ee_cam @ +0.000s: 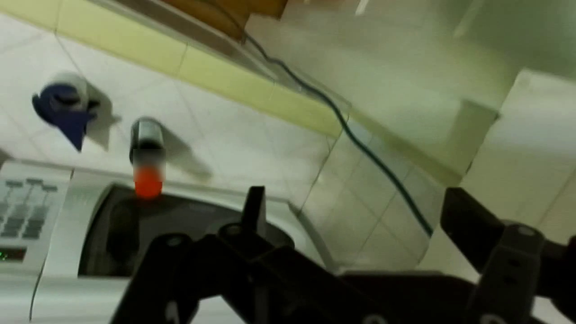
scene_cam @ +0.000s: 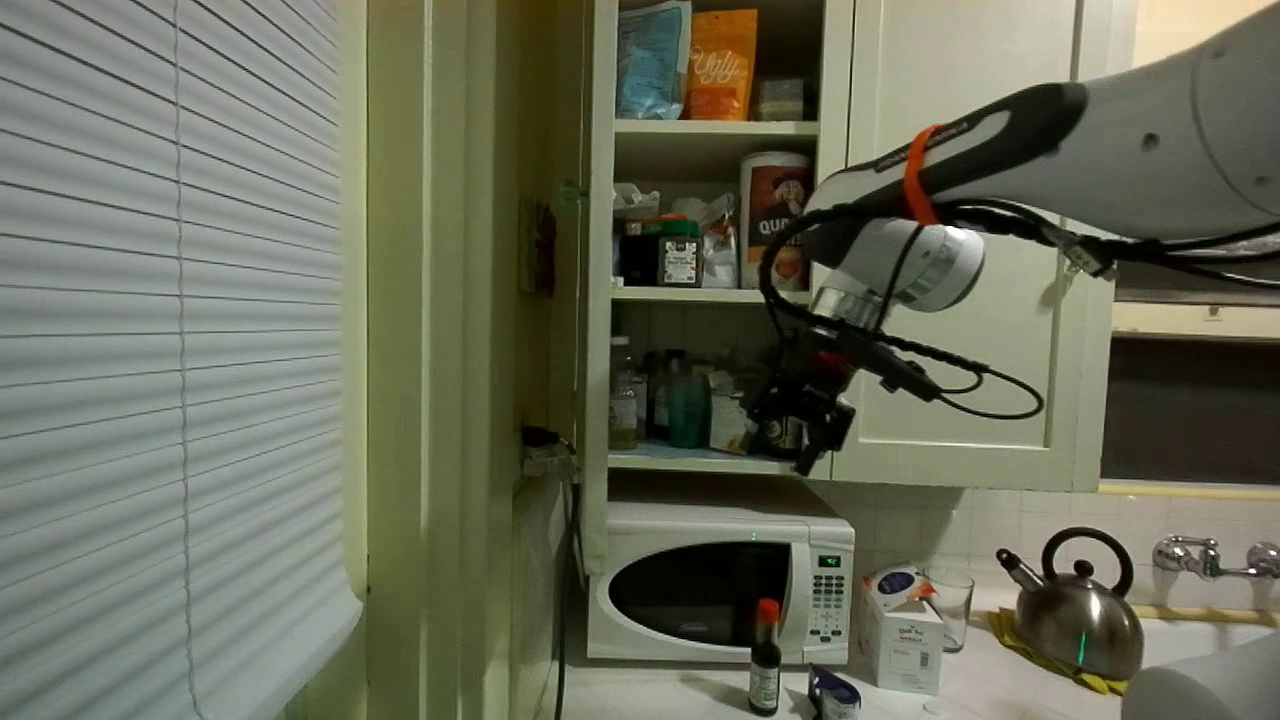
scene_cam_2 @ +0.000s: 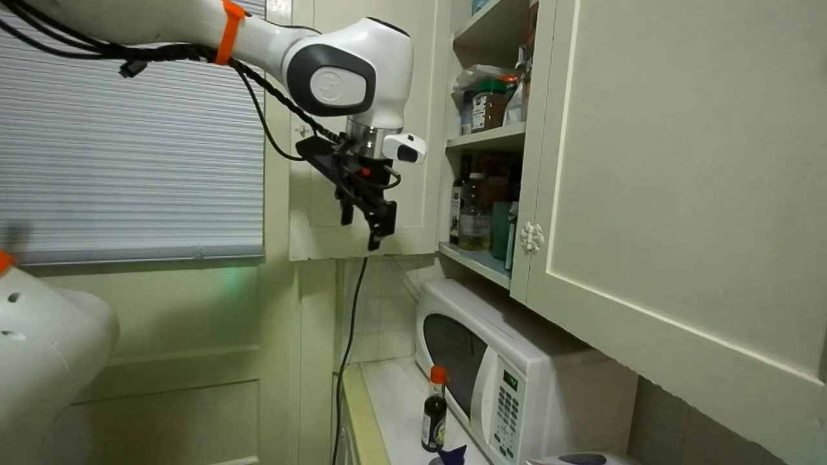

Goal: Put the clear bottle on the bottom shelf of the open upper cabinet.

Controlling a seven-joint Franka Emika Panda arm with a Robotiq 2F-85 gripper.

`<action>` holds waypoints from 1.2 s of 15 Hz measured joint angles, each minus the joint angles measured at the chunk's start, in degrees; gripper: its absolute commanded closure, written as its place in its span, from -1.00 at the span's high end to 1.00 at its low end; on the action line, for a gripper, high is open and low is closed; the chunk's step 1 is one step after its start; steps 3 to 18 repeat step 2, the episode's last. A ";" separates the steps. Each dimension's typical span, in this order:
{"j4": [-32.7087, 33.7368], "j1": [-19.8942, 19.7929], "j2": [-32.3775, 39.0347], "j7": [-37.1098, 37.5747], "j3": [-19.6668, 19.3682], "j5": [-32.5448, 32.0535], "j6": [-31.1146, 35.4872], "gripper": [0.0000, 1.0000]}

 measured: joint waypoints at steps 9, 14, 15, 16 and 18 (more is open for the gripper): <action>-3.92 5.72 -2.34 0.55 -5.55 -2.22 -2.40 1.00; -3.92 5.72 -2.34 0.55 -5.55 -2.22 -2.40 1.00; -3.92 5.72 -2.34 0.55 -5.55 -2.22 -2.40 1.00; -3.92 5.72 -2.34 0.55 -5.55 -2.22 -2.40 1.00; -3.92 5.72 -2.34 0.55 -5.55 -2.22 -2.40 1.00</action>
